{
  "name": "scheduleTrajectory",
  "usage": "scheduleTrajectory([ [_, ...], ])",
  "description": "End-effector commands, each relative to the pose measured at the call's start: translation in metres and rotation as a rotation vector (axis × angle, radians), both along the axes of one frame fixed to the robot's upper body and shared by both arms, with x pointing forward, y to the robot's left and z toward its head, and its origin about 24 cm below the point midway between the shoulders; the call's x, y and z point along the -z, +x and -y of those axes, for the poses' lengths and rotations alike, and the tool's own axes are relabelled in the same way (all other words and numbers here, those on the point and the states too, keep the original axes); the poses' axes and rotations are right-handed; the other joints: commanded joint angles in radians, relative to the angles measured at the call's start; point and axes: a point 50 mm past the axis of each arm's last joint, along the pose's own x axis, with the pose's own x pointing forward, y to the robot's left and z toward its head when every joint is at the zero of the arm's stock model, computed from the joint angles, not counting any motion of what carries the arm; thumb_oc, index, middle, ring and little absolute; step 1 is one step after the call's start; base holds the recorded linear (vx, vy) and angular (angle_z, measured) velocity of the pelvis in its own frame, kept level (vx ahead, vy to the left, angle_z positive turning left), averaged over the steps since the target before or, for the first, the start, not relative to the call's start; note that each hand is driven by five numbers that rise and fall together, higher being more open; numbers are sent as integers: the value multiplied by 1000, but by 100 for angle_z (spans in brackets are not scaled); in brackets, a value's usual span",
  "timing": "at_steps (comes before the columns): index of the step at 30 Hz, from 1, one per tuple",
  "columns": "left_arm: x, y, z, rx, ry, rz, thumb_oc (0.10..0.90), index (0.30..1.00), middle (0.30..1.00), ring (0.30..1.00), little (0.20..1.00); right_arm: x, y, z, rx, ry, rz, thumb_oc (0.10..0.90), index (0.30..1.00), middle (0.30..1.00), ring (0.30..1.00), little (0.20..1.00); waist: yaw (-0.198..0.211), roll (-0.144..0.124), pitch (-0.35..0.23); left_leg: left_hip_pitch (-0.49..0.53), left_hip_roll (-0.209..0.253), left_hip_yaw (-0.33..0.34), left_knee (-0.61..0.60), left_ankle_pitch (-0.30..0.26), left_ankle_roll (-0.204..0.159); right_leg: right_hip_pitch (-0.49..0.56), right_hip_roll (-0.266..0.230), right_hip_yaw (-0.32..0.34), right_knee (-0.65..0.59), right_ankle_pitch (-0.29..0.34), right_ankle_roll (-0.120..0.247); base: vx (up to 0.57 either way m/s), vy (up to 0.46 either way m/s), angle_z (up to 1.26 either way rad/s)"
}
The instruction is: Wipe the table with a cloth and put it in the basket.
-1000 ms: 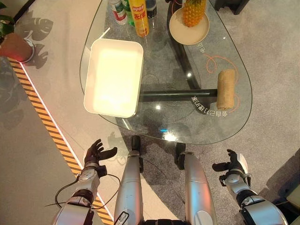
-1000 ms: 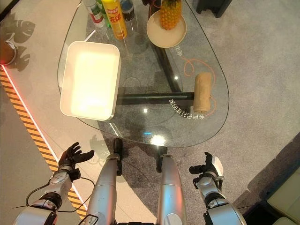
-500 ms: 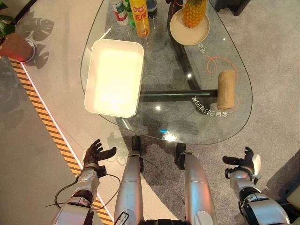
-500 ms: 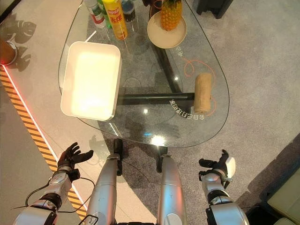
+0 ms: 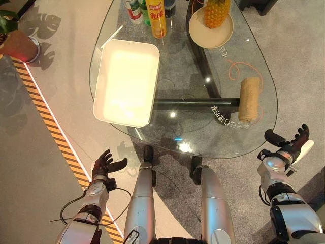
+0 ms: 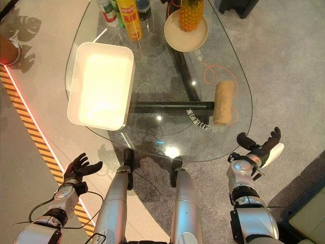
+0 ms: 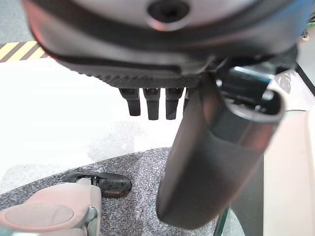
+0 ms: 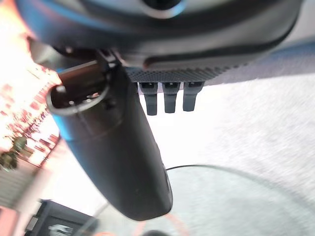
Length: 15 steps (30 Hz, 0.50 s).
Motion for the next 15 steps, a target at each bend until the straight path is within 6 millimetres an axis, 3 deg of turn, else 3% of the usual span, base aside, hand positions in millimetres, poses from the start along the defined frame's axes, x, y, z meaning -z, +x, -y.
scheduleTrajectory([
  [1, -10, -4, -25, -73, 47, 24, 800, 900, 900, 900, 900, -58, -8, 30, 115, -125, 256, 800, 900, 900, 900, 900, -13, -26, -7, -6, -74, 58, 130, -131, 84, 57, 25, -16, -124, 91, 17, 0, 0, 0],
  [8, -9, -4, -22, -81, 37, 27, 800, 900, 900, 900, 900, -98, 10, -7, -26, -208, 424, 800, 900, 900, 900, 900, -21, -27, -7, 5, -73, 63, 110, -126, 82, 62, 29, -14, -136, 90, 16, 0, 0, 0],
  [15, -8, -4, -16, -77, 30, 29, 800, 900, 900, 900, 900, -117, 17, -41, -145, -262, 498, 800, 900, 900, 900, 900, -28, -27, -7, 7, -73, 71, 100, -124, 82, 61, 34, -5, -146, 87, 16, 0, 0, 0],
])
